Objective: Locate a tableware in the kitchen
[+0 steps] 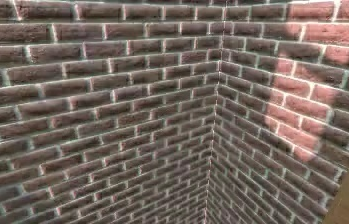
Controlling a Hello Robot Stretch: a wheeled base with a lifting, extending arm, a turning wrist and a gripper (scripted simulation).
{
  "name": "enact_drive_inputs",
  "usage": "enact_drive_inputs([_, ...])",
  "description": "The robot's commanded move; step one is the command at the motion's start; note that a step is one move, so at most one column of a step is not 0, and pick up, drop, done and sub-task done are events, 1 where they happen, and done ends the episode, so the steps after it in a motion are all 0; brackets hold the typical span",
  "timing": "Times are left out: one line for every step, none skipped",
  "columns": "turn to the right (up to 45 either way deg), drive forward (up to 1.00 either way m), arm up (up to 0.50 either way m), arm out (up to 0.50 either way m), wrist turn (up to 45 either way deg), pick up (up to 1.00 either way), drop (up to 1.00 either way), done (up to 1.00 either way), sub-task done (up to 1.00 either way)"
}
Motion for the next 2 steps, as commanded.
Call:
enact_drive_inputs([-45.0, 0.00, 0.00, 0.00, 0.0, 0.00, 0.00, 0.00, 0.00])
enact_drive_inputs([-45.0, 0.00, 0.00, 0.00, 0.0, 0.00, 0.00, 0.00, 0.00])
